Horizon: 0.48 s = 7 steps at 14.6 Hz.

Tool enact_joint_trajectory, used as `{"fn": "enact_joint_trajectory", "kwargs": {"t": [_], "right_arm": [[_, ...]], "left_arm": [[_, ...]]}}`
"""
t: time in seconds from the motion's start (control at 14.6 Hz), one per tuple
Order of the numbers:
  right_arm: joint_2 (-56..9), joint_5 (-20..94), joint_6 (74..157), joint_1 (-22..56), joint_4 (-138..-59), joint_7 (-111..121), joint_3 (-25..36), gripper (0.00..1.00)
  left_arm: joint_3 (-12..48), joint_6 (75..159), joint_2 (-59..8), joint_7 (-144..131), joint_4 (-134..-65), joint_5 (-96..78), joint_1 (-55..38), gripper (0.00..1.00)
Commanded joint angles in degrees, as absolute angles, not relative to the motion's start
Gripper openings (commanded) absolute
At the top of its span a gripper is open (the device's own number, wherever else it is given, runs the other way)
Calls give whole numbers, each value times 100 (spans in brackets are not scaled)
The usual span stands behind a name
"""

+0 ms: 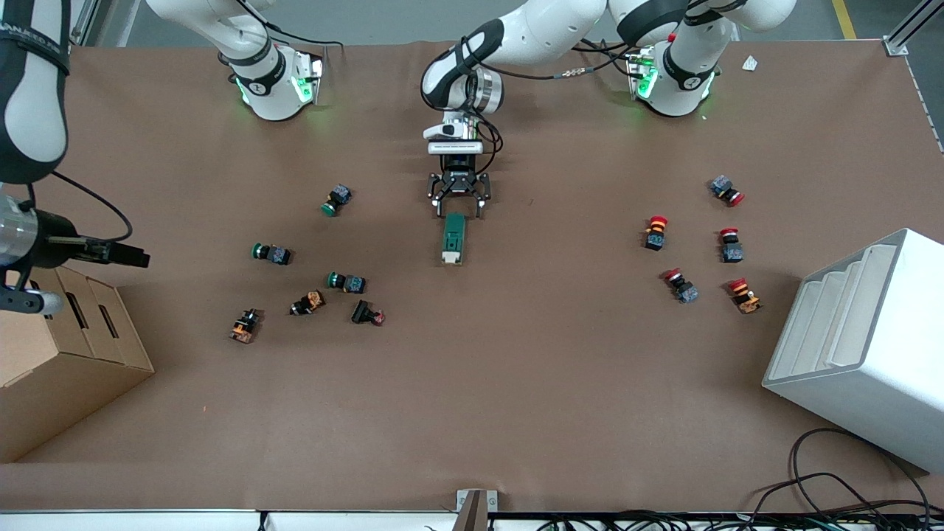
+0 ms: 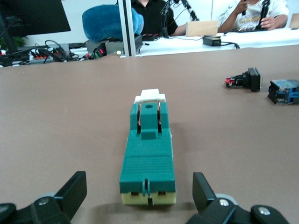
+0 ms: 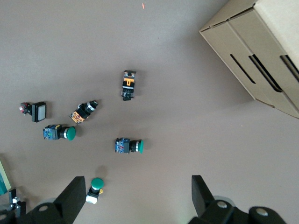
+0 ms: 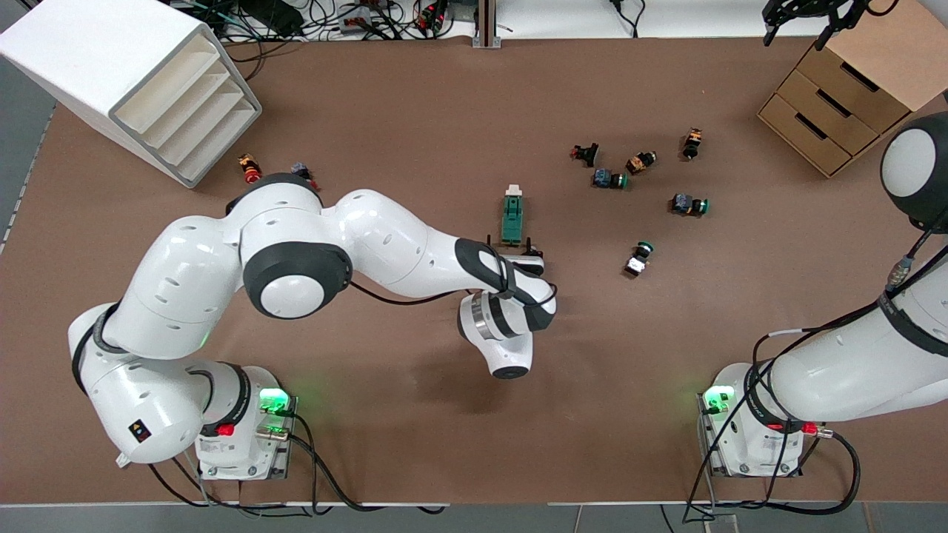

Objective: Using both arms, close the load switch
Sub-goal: 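Lift the left gripper up off the closed switch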

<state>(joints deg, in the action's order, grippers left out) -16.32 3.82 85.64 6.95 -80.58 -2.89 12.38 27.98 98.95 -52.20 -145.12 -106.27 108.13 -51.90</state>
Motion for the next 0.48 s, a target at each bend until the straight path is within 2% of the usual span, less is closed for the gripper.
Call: {"fn": "enact_joint_trajectory", "kwargs": {"t": [0.0,0.2,0.41], "right_arm": [[-1521,1,8254,151,-7866,-246,485,100],[-1301,-26,8122,-8,-7910,-220,405,100],[-1152,-61,8033,-473,-7919,-194,-121,100]], "left_arm": [[2996,9914,-5071,-14187,-10434,10320,-5194,100],[3085,9923,-4878,-13449,-10266,9644,-5186,100],[3216,9914,-4843,-13194,-9880,9090,-5186,100]]}}
